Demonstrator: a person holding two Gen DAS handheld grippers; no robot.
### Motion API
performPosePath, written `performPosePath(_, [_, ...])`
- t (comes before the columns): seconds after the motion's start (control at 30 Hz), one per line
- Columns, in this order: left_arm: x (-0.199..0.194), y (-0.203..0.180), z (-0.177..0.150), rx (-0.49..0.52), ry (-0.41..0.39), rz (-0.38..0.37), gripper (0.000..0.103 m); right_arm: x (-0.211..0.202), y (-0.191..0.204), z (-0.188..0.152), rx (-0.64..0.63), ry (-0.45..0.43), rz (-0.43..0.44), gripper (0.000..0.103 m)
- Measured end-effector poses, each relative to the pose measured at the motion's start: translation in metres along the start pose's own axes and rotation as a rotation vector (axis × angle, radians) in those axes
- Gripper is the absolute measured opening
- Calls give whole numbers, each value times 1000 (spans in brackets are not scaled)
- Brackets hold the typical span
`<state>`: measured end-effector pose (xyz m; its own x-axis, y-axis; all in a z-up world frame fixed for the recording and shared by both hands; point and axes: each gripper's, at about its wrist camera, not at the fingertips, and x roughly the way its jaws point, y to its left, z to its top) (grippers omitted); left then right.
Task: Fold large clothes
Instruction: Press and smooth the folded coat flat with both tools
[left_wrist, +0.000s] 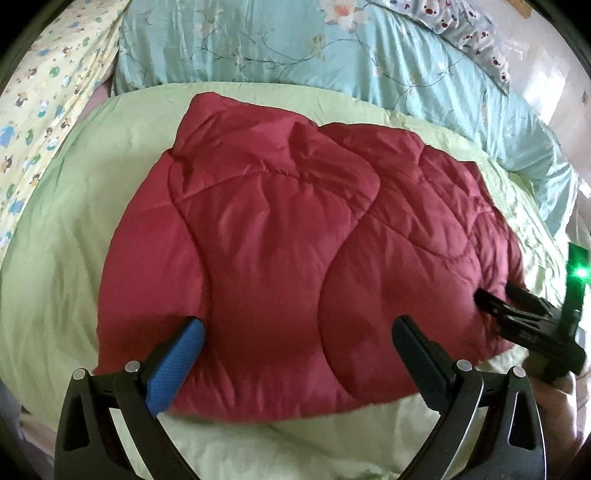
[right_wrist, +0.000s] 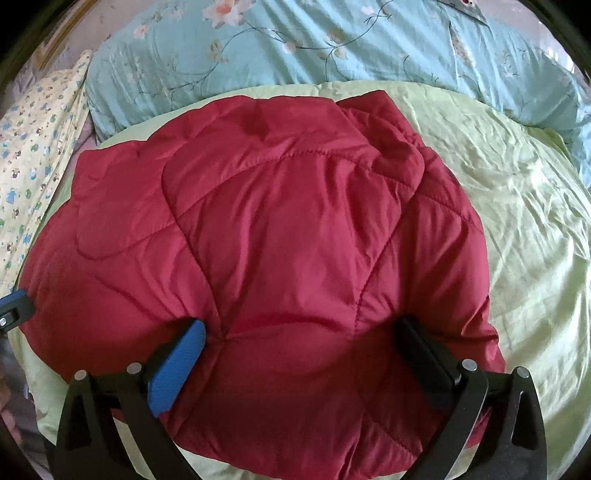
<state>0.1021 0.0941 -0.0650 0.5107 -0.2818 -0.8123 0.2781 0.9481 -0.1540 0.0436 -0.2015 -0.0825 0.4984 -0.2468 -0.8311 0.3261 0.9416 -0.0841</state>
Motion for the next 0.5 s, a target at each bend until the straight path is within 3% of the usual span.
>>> performPosePath(0.1, [-2,-3,-4,14,19,6,102,1,-2,1,1,0,4,103])
performPosePath(0.27, [19,-6,-7,52,44,104,103,-3,-1,-1,8,2,10,103])
performPosePath(0.5, [21,-9,-8,53,49,106,102,-33,11,-4,-11,-28,-4,102])
